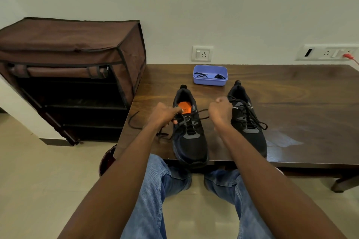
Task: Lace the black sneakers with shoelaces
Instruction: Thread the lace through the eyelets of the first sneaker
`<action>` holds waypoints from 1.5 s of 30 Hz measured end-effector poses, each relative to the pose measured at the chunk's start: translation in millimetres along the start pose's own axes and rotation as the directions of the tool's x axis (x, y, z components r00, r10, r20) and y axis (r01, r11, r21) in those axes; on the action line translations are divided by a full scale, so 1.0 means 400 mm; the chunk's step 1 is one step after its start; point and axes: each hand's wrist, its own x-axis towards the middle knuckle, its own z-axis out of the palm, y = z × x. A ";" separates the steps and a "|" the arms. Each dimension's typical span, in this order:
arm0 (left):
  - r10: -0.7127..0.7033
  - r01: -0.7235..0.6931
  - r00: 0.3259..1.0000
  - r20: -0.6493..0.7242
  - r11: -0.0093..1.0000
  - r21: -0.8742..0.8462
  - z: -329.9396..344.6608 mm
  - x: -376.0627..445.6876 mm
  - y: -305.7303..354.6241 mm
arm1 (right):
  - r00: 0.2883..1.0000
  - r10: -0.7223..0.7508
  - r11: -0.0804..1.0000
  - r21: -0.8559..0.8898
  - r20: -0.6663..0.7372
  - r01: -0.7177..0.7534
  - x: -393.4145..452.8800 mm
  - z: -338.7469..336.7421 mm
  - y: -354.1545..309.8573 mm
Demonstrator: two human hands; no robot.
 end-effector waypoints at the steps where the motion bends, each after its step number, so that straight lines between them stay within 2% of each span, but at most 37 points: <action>1: 0.002 -0.002 1.000 0.001 1.000 0.001 0.000 -0.001 0.000 | 0.985 -0.161 0.982 -0.086 0.053 0.165 -0.008 -0.002 -0.005; 3: 0.010 -0.010 1.000 0.006 1.000 -0.001 0.002 -0.003 0.002 | 0.867 -0.442 0.834 -0.250 0.231 0.492 -0.024 0.003 -0.005; 4: 0.013 -0.013 1.000 0.005 1.000 -0.002 0.003 -0.005 0.004 | 0.797 -0.491 0.715 -0.360 0.351 0.599 -0.033 0.011 -0.003; 6: 0.014 -0.014 1.000 -0.004 1.000 0.004 0.002 -0.008 0.004 | 0.711 -0.462 0.519 -0.488 0.531 0.702 -0.046 0.034 0.007; 8: 0.013 -0.013 1.000 -0.010 1.000 0.009 0.001 -0.007 0.003 | 0.675 -0.446 0.470 -0.488 0.587 0.735 -0.052 0.050 0.017; 13: 0.011 -0.011 1.000 -0.011 1.000 0.007 -0.001 -0.008 0.004 | 0.694 -0.450 0.607 -0.378 0.562 0.699 -0.052 0.040 0.003; 16: 0.001 -0.001 1.000 -0.005 1.000 0.006 -0.001 -0.008 0.004 | 0.791 -0.367 0.761 -0.331 0.489 0.558 -0.041 0.022 -0.010; 18: -0.012 0.012 1.000 -0.009 1.000 -0.007 -0.003 -0.007 0.003 | 0.892 -0.331 0.870 -0.266 0.308 0.415 -0.028 0.001 -0.018; 20: -0.011 0.011 1.000 -0.012 1.000 -0.008 -0.003 -0.006 0.004 | 0.965 -0.258 0.949 -0.177 0.048 0.262 -0.012 -0.033 -0.026; 22: 0.000 0.000 1.000 -0.007 1.000 0.000 -0.001 -0.007 0.005 | 0.982 -0.107 0.993 -0.064 -0.158 0.098 0.005 -0.074 -0.033; 24: 0.006 -0.006 1.000 -0.012 1.000 0.012 -0.001 -0.005 0.004 | 0.977 0.000 1.000 0.008 -0.214 0.001 0.022 -0.099 -0.028; 26: 0.003 -0.003 1.000 -0.016 1.000 0.024 0.000 -0.005 0.005 | 0.991 -0.027 0.999 -0.026 -0.133 0.023 0.030 -0.099 -0.017; 28: -0.003 0.003 1.000 -0.016 1.000 0.031 -0.001 -0.006 0.004 | 0.984 -0.176 0.974 -0.149 -0.007 0.173 0.024 -0.079 -0.008; 29: -0.003 0.004 1.000 -0.018 0.999 0.032 -0.001 -0.005 0.003 | 0.954 -0.292 0.925 -0.232 0.070 0.300 0.022 -0.062 -0.004; 31: 0.001 -0.001 1.000 -0.021 1.000 0.031 0.000 -0.002 0.002 | 0.835 -0.471 0.731 -0.404 0.285 0.550 0.022 -0.017 0.004; 32: 0.003 -0.002 1.000 -0.019 0.999 0.035 0.000 -0.001 0.002 | 0.781 -0.482 0.634 -0.458 0.397 0.624 0.017 0.004 0.007; 34: 0.003 -0.002 1.000 -0.017 0.999 0.047 0.002 -0.001 0.003 | 0.721 -0.406 0.529 -0.500 0.561 0.686 -0.005 0.035 0.009; 37: 0.011 -0.010 1.000 -0.025 0.999 0.049 0.001 -0.001 0.003 | 0.688 -0.378 0.459 -0.519 0.620 0.721 -0.036 0.049 0.004; 41: 0.010 -0.009 1.000 -0.020 0.999 0.037 0.000 -0.003 0.001 | 0.730 -0.357 0.597 -0.459 0.583 0.659 -0.049 0.031 -0.019; 44: 0.004 -0.004 1.000 -0.011 1.000 0.023 -0.002 -0.005 0.004 | 0.831 -0.212 0.849 -0.323 0.515 0.417 -0.032 0.004 -0.039; 45: 0.001 -0.001 1.000 -0.011 1.000 0.020 -0.002 -0.006 0.004 | 0.850 -0.156 0.902 -0.279 0.504 0.330 -0.017 -0.005 -0.038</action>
